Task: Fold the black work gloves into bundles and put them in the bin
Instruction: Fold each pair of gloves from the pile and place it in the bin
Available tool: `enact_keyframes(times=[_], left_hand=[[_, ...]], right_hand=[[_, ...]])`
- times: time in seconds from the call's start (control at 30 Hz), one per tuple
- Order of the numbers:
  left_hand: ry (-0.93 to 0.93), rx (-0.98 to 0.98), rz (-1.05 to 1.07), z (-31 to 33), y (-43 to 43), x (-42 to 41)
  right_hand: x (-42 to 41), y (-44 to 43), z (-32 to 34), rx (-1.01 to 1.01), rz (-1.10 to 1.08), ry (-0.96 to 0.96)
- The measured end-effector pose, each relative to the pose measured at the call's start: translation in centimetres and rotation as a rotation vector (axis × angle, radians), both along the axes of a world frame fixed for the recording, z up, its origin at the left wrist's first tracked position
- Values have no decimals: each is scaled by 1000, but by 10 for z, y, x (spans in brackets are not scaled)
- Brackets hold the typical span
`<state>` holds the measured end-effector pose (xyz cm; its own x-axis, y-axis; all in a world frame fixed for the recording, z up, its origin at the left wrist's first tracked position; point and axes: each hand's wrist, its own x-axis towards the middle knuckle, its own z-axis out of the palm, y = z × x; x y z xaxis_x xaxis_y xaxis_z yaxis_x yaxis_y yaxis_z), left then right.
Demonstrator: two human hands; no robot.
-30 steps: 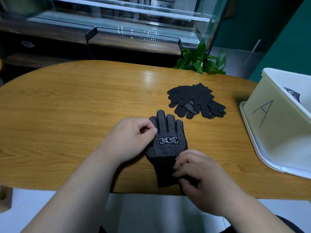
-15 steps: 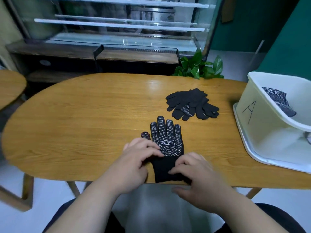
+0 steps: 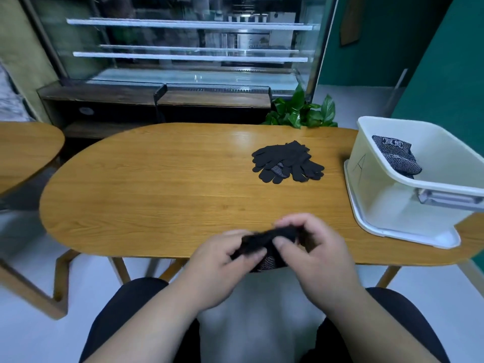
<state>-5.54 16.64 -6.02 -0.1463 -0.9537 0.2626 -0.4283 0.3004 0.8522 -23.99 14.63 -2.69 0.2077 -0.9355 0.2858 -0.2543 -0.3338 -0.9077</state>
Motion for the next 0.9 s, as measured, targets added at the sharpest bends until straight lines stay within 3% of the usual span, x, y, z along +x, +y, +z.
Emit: enact_keyframes(times=[0.1, 0.2, 0.33, 0.43, 0.6, 0.73, 0.8, 0.9], left_hand=[[211, 121, 5, 28, 2, -6], [262, 186, -36, 50, 2, -7], [249, 223, -11, 62, 3, -6], [367, 236, -11, 71, 3, -4], [231, 190, 26, 80, -3, 5], [309, 340, -138, 92, -1, 12], [291, 396, -168, 97, -2, 14], [202, 402, -65, 97, -13, 12]], right_hand=[[2, 0, 33, 171, 30, -176], [3, -3, 51, 323, 117, -128], [2, -5, 60, 215, 58, 19], [1, -7, 60, 173, 57, 82], [-5, -14, 59, 209, 149, 60], [-11, -20, 59, 410, 373, -100], [-12, -27, 56, 446, 413, -61], [-7, -41, 51, 383, 305, 112]])
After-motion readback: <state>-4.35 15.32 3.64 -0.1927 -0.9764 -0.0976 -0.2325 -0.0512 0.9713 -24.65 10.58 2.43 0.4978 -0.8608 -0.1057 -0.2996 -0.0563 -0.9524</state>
